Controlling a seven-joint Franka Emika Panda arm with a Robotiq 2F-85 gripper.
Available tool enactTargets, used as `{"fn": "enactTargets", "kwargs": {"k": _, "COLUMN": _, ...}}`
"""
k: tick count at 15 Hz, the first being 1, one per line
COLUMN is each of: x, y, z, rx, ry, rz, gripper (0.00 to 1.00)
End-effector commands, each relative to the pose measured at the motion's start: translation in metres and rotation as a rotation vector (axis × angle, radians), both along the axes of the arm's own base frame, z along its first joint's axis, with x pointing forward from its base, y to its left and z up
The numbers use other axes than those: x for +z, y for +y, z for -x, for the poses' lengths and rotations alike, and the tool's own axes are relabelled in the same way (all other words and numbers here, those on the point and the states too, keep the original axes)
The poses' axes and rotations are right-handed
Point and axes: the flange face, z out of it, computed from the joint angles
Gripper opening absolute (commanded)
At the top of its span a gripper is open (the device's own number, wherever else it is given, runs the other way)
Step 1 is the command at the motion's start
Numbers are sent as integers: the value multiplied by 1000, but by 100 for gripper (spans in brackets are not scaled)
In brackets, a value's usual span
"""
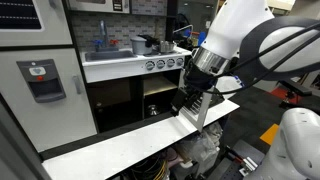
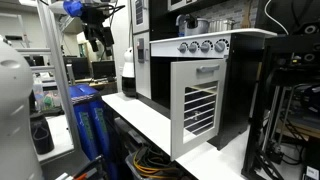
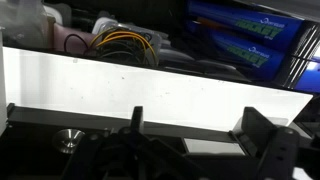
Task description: Close the stove cabinet
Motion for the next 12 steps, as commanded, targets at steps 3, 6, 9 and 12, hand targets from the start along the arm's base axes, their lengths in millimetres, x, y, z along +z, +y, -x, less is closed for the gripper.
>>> {"fn": "enactTargets", "kwargs": {"k": 3, "x": 1, "y": 0, "z": 0, "rx": 0, "ry": 1, "rz": 1, "gripper": 100}}
{"fn": "enactTargets", "kwargs": {"k": 6, "x": 1, "y": 0, "z": 0, "rx": 0, "ry": 1, "rz": 1, "gripper": 100}}
{"fn": "enactTargets", "kwargs": {"k": 9, "x": 4, "y": -1, "z": 0, "rx": 5, "ry": 6, "rz": 2, "gripper": 100}}
{"fn": "enactTargets", "kwargs": {"k": 12, "x": 36, "y": -10, "z": 1, "rx": 9, "ry": -43, "rz": 42, "gripper": 100}}
